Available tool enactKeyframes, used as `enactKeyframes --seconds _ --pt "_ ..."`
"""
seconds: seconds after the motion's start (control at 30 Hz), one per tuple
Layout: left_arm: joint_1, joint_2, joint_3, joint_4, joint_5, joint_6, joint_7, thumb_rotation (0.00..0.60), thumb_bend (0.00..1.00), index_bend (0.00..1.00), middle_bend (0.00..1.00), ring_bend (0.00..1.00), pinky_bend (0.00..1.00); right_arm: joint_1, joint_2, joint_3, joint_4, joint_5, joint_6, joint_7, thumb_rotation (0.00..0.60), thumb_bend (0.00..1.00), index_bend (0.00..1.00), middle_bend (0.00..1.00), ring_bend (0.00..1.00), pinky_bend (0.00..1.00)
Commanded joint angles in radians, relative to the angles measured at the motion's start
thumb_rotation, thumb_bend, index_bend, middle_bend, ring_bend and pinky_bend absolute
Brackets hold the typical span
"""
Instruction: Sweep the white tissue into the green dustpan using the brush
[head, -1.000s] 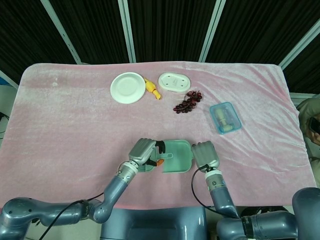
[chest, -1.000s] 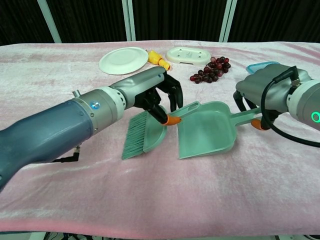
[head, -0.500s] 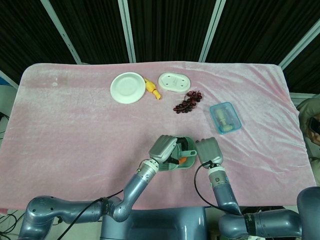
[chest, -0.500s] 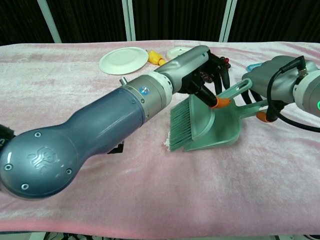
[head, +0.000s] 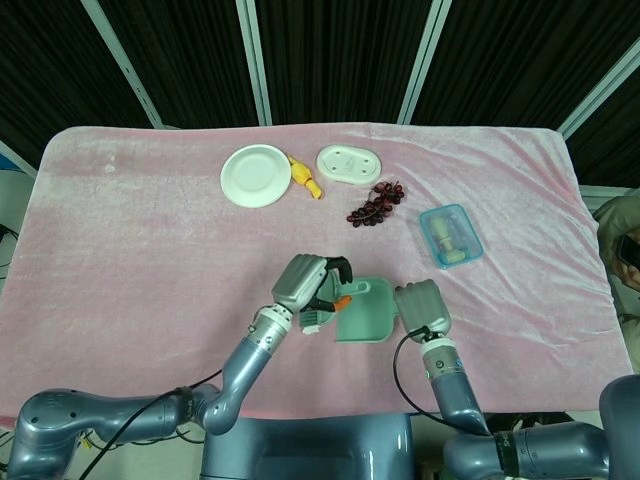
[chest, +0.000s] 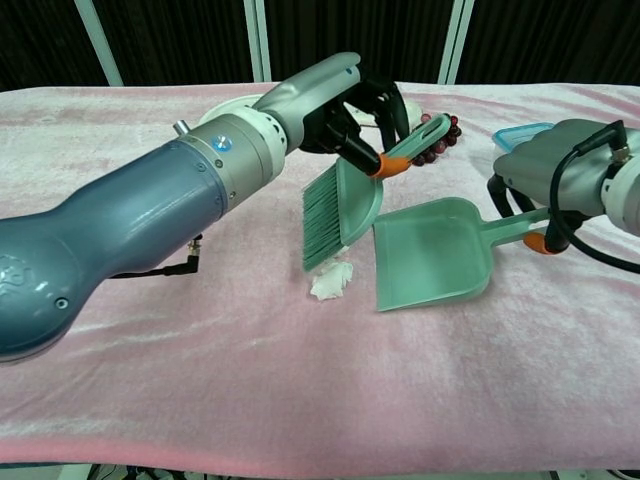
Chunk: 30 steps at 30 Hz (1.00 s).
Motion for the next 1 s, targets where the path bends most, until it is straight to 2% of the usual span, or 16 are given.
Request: enactKeyframes --seconds 0.03,0.37,0.77,1.0 --pt "0.019 0.019 0.022 -0.017 0.001 0.005 -0.003 0.600 0.36 0.64 0.67 0.87 1.00 -0.004 0.004 -0.005 -0.005 -0.003 0.003 0.003 0.600 0.48 0.71 0.67 0.67 0.76" --pt "0.060 0.039 0.073 -0.005 -0.013 0.000 -0.020 0.600 0.36 0.64 0.67 0.87 1.00 -0.004 0.000 -0.009 -0.007 -0.005 0.001 0.006 0.600 0.48 0.71 0.67 0.67 0.76" --pt "0.007 -0.072 0.053 0.129 -0.018 -0.051 -0.063 0.600 0.36 0.64 0.67 0.87 1.00 -0.004 -0.011 -0.010 0.023 0.005 -0.013 0.016 0.600 0.48 0.71 0.67 0.67 0.76" --pt "-0.048 -0.137 0.011 0.175 0.018 -0.060 -0.099 0.600 0.36 0.64 0.67 0.87 1.00 -0.003 -0.004 -0.005 0.035 0.010 -0.025 0.025 0.600 0.48 0.71 0.67 0.67 0.76"
